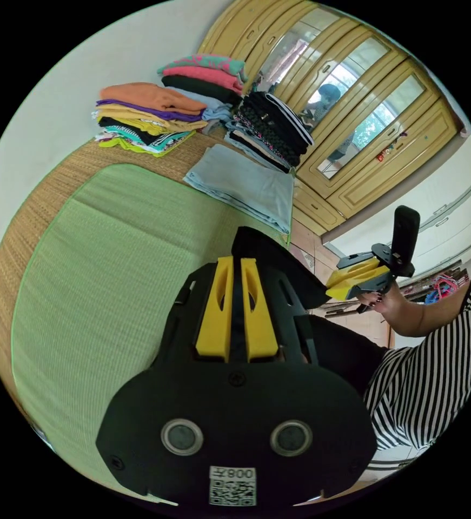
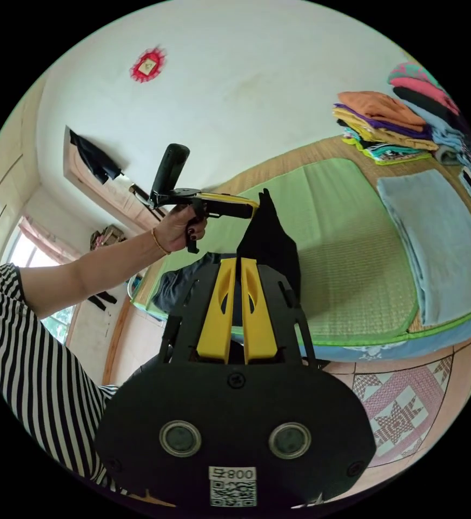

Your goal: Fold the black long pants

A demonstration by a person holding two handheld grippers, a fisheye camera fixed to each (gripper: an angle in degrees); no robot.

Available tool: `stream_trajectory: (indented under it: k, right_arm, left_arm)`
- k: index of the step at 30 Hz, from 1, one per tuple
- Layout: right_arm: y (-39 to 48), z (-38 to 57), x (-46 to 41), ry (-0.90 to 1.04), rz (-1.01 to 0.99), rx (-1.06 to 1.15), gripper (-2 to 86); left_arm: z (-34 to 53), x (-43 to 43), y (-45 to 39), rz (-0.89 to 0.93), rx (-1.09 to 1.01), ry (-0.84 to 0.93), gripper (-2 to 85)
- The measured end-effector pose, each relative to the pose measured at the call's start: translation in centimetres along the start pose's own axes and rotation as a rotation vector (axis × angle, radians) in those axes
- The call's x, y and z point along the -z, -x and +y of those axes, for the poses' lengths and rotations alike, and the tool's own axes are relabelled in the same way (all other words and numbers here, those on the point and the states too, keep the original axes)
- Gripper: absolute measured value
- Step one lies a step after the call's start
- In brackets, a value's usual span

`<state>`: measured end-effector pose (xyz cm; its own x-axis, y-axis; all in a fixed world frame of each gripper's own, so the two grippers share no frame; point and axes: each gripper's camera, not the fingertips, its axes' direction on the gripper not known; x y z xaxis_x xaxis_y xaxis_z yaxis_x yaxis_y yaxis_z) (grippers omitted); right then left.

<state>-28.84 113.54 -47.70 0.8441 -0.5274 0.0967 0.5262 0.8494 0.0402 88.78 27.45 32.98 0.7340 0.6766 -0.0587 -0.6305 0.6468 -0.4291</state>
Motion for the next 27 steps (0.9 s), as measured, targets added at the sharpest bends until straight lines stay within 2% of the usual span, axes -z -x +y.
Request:
stream_trajectory:
  k: [11, 21, 27]
  right_arm:
    - [8.5, -5.6, -12.2, 0.264, -0.098, 0.090, 1.6]
    - [10.8, -8.6, -22.0, 0.464, -0.152, 0.041, 1.6]
    - [11.5, -10.2, -25.6, 0.527, -0.221, 0.011, 1.5]
  left_arm:
    - [16.2, 0.1, 8.7, 0.035, 0.229, -0.030, 1.1]
    - [27.5, -3.7, 15.3, -0.028, 0.430, 0.079, 0.3]
    - [32.8, -4.2, 17.6, -0.024, 0.540, -0.008, 0.1]
